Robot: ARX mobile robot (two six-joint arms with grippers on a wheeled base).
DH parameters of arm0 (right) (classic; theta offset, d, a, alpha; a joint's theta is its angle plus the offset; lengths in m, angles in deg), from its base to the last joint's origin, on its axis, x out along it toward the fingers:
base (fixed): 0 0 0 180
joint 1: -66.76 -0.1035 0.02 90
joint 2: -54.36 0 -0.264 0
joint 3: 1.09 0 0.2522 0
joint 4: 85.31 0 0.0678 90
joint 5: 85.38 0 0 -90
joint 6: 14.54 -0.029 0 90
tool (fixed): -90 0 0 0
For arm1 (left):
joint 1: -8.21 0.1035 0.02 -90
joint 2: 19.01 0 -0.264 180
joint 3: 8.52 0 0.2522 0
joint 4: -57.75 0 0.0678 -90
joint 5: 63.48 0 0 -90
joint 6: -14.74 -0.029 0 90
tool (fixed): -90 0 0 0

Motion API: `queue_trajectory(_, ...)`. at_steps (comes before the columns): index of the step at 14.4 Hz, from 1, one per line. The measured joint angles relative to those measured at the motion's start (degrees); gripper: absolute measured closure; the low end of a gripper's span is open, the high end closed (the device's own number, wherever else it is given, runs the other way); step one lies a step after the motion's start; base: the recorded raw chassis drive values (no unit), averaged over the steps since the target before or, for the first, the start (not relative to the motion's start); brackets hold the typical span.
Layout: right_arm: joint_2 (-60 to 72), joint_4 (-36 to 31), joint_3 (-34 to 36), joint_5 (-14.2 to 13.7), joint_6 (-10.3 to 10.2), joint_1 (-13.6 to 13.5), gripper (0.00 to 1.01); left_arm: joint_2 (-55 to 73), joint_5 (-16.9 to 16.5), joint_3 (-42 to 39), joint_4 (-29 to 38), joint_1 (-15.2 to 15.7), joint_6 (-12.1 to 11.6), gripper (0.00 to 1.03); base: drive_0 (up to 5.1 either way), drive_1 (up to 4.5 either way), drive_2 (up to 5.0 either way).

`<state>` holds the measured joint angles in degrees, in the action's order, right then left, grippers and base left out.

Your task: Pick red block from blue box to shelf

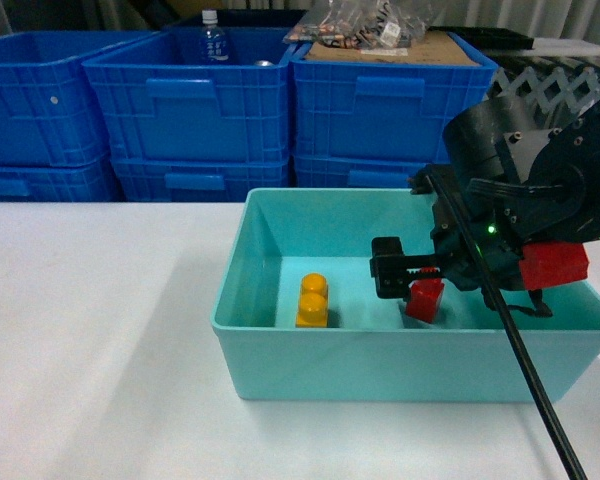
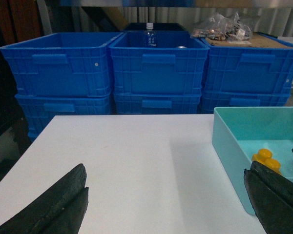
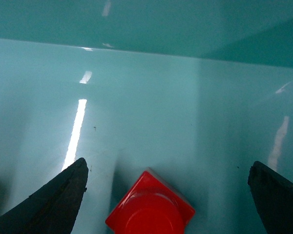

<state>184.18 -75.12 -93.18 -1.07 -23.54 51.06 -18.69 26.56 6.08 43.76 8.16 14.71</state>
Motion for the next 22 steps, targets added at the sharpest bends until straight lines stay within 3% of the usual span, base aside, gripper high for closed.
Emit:
queue_trajectory(1,2.0,0.2,-1.7,-0.3,-0.4,0.0,0.07,0.0,0.0,0.0,0.0,0.0,0.0,0.05,0.0,0.00,0.0)
queue_trajectory(7,4.3,0.9,-3.7,-0.5,-0.9,-0.2,0.69,0.0,0.0,0.0,0.0,0.0,0.0,0.05,0.0,0.00,0.0)
queue_trajectory(9,3.4,-3.0,-1.5,-0.4,-1.0,-0.4,0.72,0.0,0.0,0.0,0.0,0.0,0.0,0.05,0.0,0.00,0.0)
queue_trajectory(12,-9.2,-12.3,10.7,0.0,-0.5,-0.5,0.72,0.0,0.0,0.0,0.0,0.0,0.0,0.05,0.0,0.00,0.0)
queue_trajectory(14,-25.4,-23.0,22.9,-1.3,0.7,-0.8,0.72,0.0,0.0,0.0,0.0,0.0,0.0,0.05,0.0,0.00,0.0)
queue_trajectory(16,-46.2,-31.5,41.7,-8.9,2.4,-3.5,0.72,0.0,0.0,0.0,0.0,0.0,0.0,0.05,0.0,0.00,0.0)
queue_trajectory(17,-55.3,-35.9,51.7,-14.5,4.9,-7.3,0.72,0.0,0.0,0.0,0.0,0.0,0.0,0.05,0.0,0.00,0.0)
queue_trajectory(18,-61.6,-39.6,59.7,-16.4,7.2,-9.6,0.72,0.0,0.0,0.0,0.0,0.0,0.0,0.05,0.0,0.00,0.0)
queue_trajectory(19,-62.7,-47.4,63.8,-16.3,7.7,-7.2,0.72,0.0,0.0,0.0,0.0,0.0,0.0,0.05,0.0,0.00,0.0)
queue_trajectory(21,-76.0,-43.1,71.8,-8.7,8.6,1.6,0.72,0.0,0.0,0.0,0.0,0.0,0.0,0.05,0.0,0.00,0.0)
queue_trajectory(22,-78.9,-41.2,72.9,-7.1,8.6,3.2,0.72,0.0,0.0,0.0,0.0,0.0,0.0,0.05,0.0,0.00,0.0)
